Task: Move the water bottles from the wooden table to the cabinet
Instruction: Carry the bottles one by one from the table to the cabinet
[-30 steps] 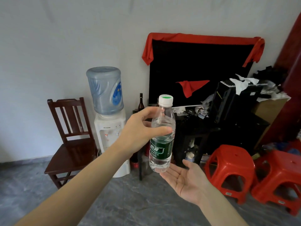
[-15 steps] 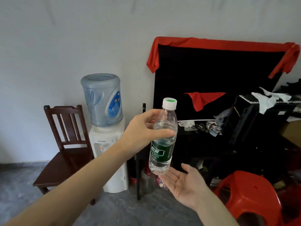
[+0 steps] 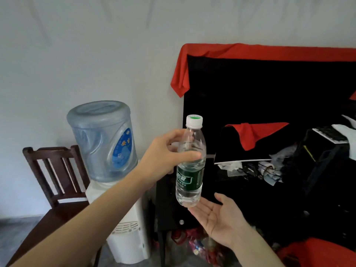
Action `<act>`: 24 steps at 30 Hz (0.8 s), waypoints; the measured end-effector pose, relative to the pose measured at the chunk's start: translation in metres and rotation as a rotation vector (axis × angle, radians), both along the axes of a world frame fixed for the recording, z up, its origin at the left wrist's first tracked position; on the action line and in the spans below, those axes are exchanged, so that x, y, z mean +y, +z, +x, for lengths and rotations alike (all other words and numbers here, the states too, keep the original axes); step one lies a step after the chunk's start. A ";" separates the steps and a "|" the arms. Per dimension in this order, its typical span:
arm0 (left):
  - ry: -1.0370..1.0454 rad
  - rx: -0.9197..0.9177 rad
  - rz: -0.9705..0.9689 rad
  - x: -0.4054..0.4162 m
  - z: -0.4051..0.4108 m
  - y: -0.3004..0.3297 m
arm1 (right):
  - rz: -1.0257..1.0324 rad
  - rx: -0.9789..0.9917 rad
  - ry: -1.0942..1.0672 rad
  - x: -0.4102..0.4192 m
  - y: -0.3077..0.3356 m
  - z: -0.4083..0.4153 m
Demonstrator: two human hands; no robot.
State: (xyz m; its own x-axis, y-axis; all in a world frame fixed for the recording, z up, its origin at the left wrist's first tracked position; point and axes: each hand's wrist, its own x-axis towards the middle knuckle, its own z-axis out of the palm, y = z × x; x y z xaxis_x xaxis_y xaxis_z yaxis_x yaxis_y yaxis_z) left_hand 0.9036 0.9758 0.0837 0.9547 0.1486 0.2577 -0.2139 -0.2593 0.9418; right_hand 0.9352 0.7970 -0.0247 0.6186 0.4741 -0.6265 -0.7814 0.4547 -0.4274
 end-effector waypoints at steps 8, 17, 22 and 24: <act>0.030 0.055 -0.036 0.024 0.108 -0.029 | -0.025 0.058 -0.007 0.017 -0.024 0.101; 0.076 0.155 -0.020 0.020 0.234 -0.086 | -0.100 0.163 0.080 0.013 -0.078 0.236; 0.126 0.236 0.047 0.022 0.291 -0.111 | -0.103 0.218 0.165 0.015 -0.108 0.305; 0.153 0.245 0.093 0.027 0.307 -0.126 | -0.101 0.243 0.189 0.019 -0.125 0.328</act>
